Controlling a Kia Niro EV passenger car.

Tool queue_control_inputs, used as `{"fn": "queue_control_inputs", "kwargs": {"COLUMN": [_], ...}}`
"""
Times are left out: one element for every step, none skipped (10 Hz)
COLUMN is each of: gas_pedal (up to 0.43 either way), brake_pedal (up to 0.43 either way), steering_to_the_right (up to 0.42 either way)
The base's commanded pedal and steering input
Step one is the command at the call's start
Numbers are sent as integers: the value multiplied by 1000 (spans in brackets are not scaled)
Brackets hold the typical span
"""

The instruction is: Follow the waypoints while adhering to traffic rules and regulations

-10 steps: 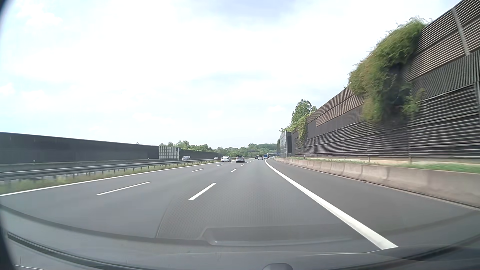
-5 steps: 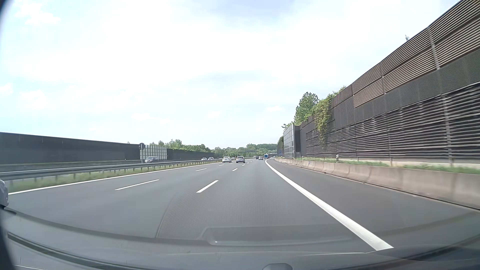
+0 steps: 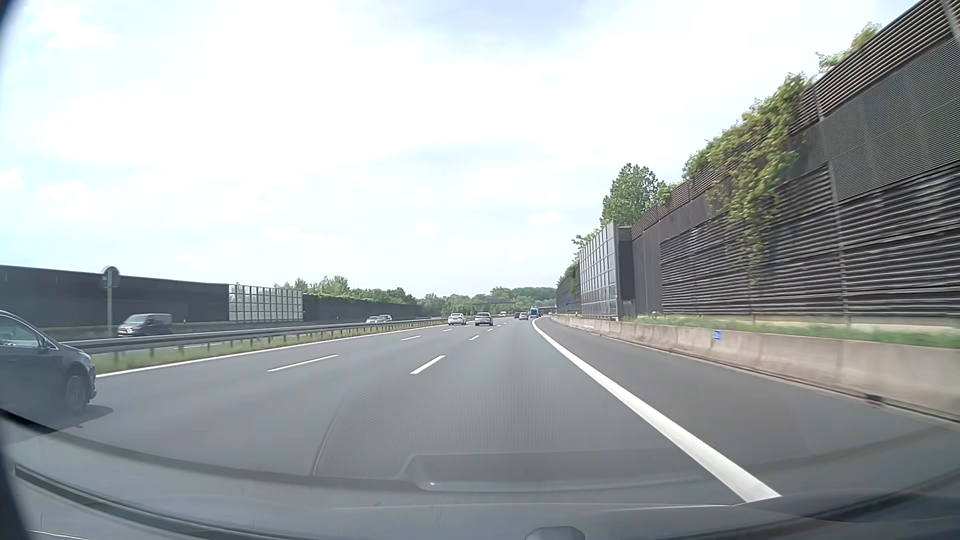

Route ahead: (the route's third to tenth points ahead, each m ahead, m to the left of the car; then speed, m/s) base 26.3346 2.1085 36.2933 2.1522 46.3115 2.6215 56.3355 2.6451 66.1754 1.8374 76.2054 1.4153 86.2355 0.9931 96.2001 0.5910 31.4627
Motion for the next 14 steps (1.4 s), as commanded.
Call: {"fn": "queue_control_inputs", "kwargs": {"gas_pedal": [130,169,177,197,220,228,240,240,248,248,268,287,287,287], "brake_pedal": [0,0,0,0,0,0,0,0,0,0,0,0,0,0], "steering_to_the_right": [0,0,0,0,0,1,1,0,1,1,1,1,1,1]}}
